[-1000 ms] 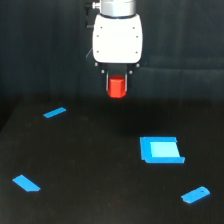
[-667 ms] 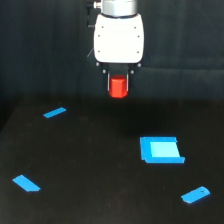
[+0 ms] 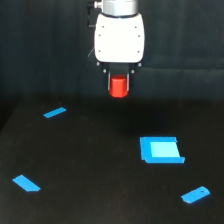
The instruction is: Pick up the red object from the table
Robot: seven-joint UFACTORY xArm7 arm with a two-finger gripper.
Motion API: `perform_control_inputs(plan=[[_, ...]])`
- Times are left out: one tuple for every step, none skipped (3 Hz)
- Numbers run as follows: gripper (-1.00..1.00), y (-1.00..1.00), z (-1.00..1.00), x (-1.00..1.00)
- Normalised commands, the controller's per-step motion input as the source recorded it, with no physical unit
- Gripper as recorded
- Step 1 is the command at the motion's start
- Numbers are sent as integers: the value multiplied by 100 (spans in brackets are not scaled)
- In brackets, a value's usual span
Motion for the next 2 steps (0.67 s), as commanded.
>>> perform_control_inputs(plan=[[-88, -8, -5, -9], [-91, 4, -5, 0]])
